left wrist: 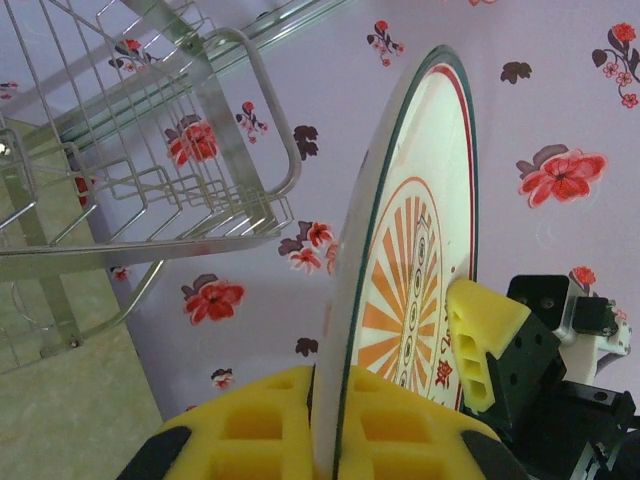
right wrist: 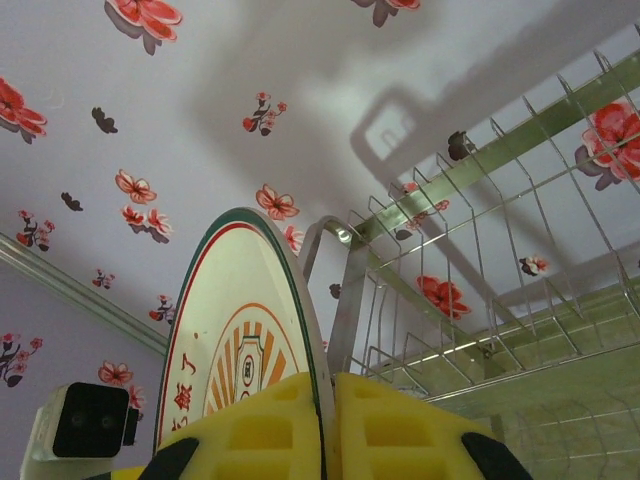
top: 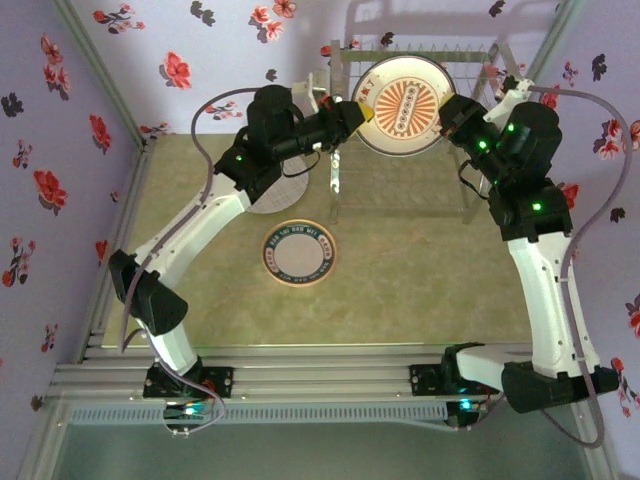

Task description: Unload the plates from the dish rack

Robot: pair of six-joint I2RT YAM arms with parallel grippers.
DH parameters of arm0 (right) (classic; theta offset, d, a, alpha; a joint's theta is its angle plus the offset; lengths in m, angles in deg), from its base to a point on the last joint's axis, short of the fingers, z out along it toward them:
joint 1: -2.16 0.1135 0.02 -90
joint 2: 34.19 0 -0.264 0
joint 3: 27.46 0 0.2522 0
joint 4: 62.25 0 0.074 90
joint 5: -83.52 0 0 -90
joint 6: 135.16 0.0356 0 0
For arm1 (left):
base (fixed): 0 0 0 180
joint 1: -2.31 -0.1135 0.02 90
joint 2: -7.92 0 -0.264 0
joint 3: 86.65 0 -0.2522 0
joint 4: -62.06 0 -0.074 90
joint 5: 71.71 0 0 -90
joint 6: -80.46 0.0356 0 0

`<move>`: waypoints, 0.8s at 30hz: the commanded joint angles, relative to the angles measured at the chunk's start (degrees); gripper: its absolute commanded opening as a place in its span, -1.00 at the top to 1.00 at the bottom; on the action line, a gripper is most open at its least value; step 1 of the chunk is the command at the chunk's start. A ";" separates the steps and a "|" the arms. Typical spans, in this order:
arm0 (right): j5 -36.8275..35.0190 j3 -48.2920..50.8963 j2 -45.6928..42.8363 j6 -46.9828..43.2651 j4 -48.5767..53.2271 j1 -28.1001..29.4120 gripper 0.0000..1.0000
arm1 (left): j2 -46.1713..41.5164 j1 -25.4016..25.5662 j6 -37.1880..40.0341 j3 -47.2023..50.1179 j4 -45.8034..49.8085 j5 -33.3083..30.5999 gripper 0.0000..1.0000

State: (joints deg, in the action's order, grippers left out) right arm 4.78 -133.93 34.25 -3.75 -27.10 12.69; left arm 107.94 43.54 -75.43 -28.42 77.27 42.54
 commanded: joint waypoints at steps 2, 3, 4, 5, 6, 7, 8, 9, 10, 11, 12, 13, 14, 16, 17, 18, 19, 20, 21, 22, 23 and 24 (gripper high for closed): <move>3.50 0.51 -0.94 1.16 -1.97 -0.29 0.96 | -1.58 0.43 2.34 1.04 -3.91 1.25 1.00; 3.80 0.40 -0.94 0.97 -1.72 -0.41 0.84 | -1.63 0.41 2.39 1.13 -3.74 1.31 1.00; 3.93 0.30 -0.95 0.64 -1.40 -0.33 0.69 | -1.83 0.42 2.50 1.27 -3.69 1.32 1.00; 4.02 0.04 -0.86 0.19 -1.01 -0.33 0.52 | -2.01 0.43 2.60 1.44 -3.75 1.27 1.00; 4.04 -0.22 -0.81 -0.20 -0.44 -0.33 0.37 | -2.24 0.42 2.74 1.55 -3.79 1.20 1.00; 3.97 -0.68 -0.71 -0.78 0.38 -0.33 0.19 | -2.53 0.36 2.94 1.72 -3.74 1.15 1.00; 3.61 -1.20 -0.77 -1.54 1.43 -0.33 0.02 | -2.82 0.35 3.27 1.90 -3.78 1.15 1.00; 3.34 -1.56 -0.73 -2.26 2.37 -0.38 -0.14 | -3.32 0.39 3.47 2.04 -3.70 1.10 1.00; 2.88 -2.16 -0.81 -3.14 3.46 -0.35 -0.30 | -3.81 0.25 3.77 2.36 -3.53 1.11 1.00; 2.40 -2.59 -0.93 -4.24 4.62 -0.33 -0.43 | -4.38 0.10 3.84 2.79 -3.39 1.14 1.00; 1.86 -2.99 -1.03 -5.25 5.77 -0.41 -0.53 | -5.06 0.01 4.02 3.48 -3.27 1.13 1.00; 1.07 -3.41 -1.28 -6.49 7.10 -0.36 -0.60 | -5.87 -0.22 4.09 4.52 -3.21 1.15 1.00; 0.53 -3.67 -1.58 -8.04 8.37 -0.35 -0.64 | -6.79 -0.40 4.15 5.74 -3.30 1.20 1.00; -0.15 -3.63 -2.46 -11.07 10.15 -0.34 -0.67 | -8.72 -0.82 4.23 8.54 -3.26 1.49 1.00; -0.31 -3.47 -3.04 -12.81 11.15 -0.36 -0.68 | -9.85 -1.05 4.35 10.22 -3.26 1.61 1.00; -0.50 -3.36 -3.49 -14.09 11.91 -0.36 -0.69 | -11.16 -1.23 4.52 11.94 -3.13 1.59 1.00; -0.63 -2.95 -4.11 -15.41 12.78 -0.35 -0.70 | -12.56 -1.46 4.74 13.97 -2.89 1.60 1.00; -0.64 -2.64 -4.68 -16.79 13.45 -0.41 -0.70 | -14.10 -1.63 5.03 16.09 -2.43 1.42 1.00; -0.49 -2.40 -5.18 -17.80 14.21 -0.34 -0.70 | -15.49 -1.89 5.34 18.00 -1.97 1.18 1.00; -0.20 -2.10 -5.81 -19.00 14.93 -0.38 -0.70 | -17.35 -2.18 5.53 20.50 -1.60 0.62 1.00; 0.60 -1.75 -6.37 -20.21 15.29 -0.33 -0.70 | -19.10 -2.41 5.63 22.97 -1.33 0.17 1.00; 1.50 -1.35 -7.10 -21.28 15.57 -0.27 -0.70 | -20.60 -2.69 5.64 25.13 -1.12 -0.16 1.00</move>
State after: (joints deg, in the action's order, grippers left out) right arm 5.37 -135.68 29.27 -19.00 -13.95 12.27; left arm 92.14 41.77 -71.69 -7.11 77.73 42.89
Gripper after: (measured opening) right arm 0.850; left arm 0.067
